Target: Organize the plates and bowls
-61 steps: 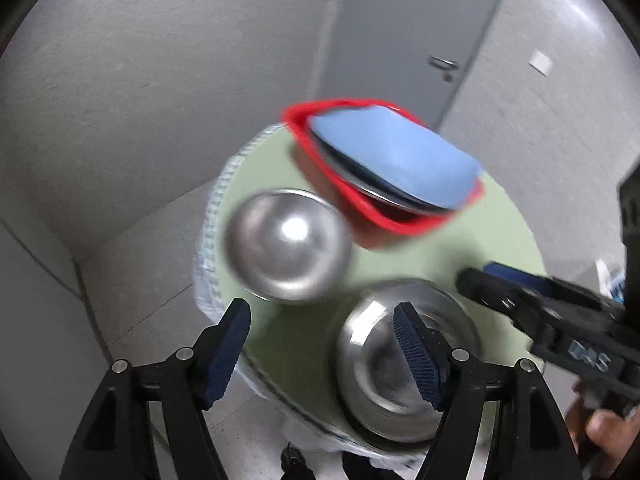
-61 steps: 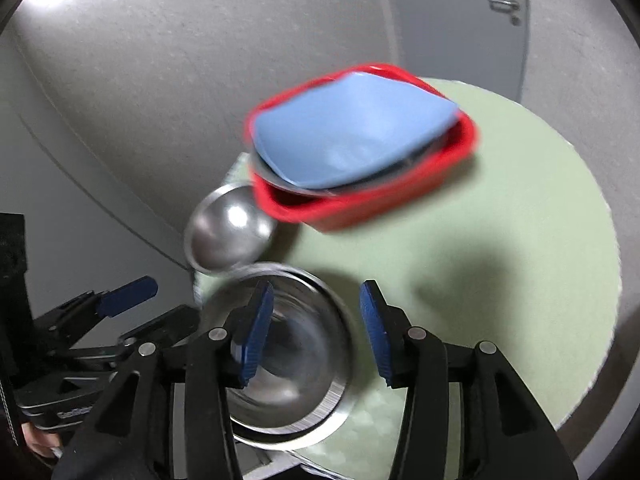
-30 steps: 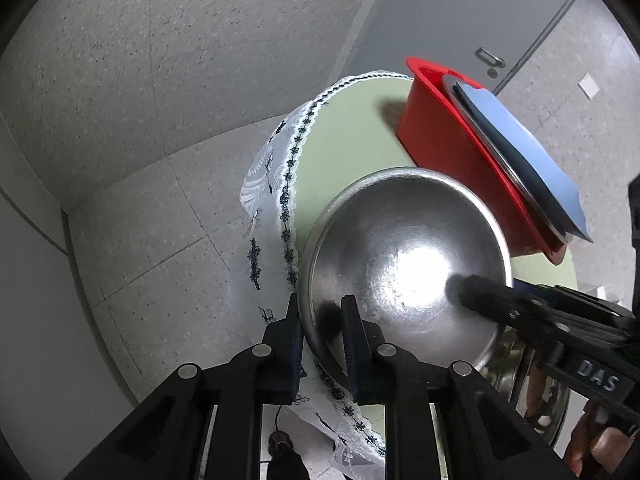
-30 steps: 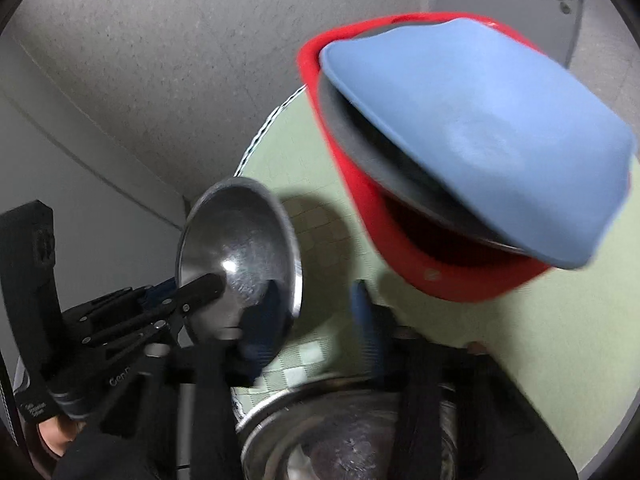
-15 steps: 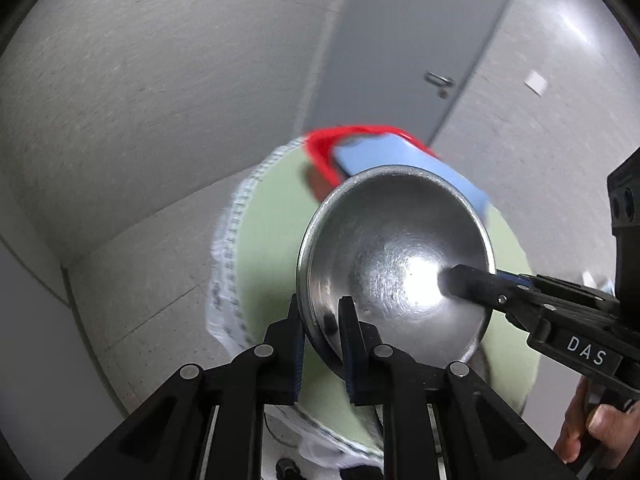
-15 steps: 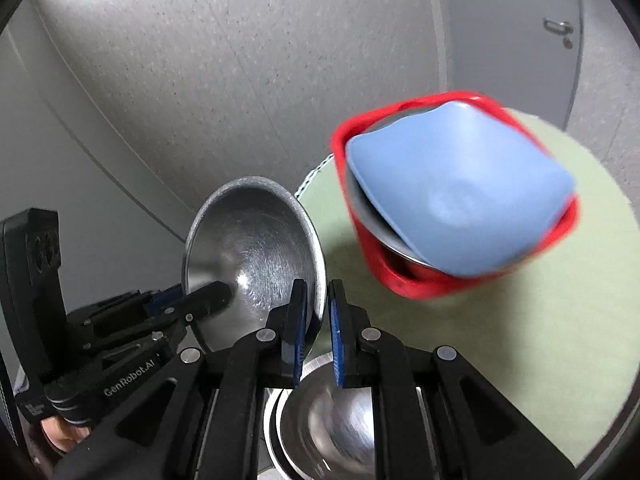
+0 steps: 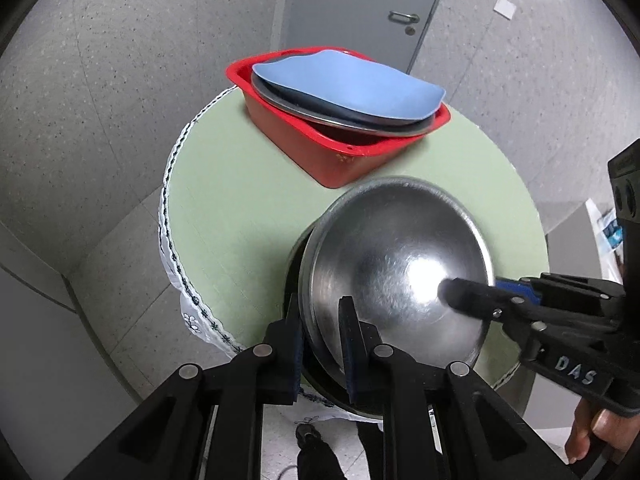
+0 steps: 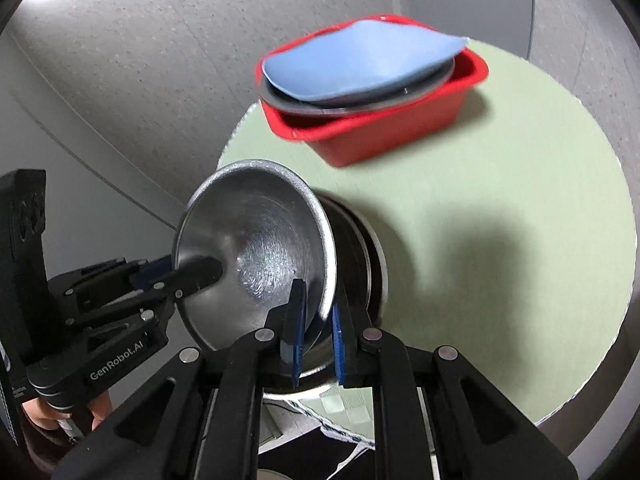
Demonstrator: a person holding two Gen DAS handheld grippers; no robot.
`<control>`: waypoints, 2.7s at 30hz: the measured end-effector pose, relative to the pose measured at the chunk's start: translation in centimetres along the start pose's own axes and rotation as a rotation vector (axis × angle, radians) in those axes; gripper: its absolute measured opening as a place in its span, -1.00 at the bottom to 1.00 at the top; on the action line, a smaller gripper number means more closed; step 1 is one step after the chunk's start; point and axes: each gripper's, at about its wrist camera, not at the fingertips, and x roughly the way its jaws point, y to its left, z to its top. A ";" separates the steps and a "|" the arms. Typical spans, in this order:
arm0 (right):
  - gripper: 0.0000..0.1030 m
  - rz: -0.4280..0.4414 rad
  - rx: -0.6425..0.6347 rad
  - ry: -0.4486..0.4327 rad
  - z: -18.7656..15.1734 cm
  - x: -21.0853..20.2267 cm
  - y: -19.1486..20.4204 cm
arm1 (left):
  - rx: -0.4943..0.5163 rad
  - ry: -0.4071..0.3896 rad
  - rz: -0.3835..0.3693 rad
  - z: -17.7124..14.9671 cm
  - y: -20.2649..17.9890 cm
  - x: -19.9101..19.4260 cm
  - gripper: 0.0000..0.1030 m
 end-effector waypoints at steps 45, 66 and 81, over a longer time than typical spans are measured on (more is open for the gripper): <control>-0.44 0.105 0.175 -0.147 0.8 -1.0 -5.6 | -0.025 -0.174 -0.078 2.0 -0.8 2.0 -0.35; -0.44 0.124 0.056 -0.235 16.7 -5.5 -3.3 | -0.086 -0.287 0.007 15.2 -1.9 1.4 -0.35; -0.44 0.078 0.042 -0.070 20.3 2.3 -4.9 | -0.132 -0.125 0.074 21.7 -3.4 10.8 -0.35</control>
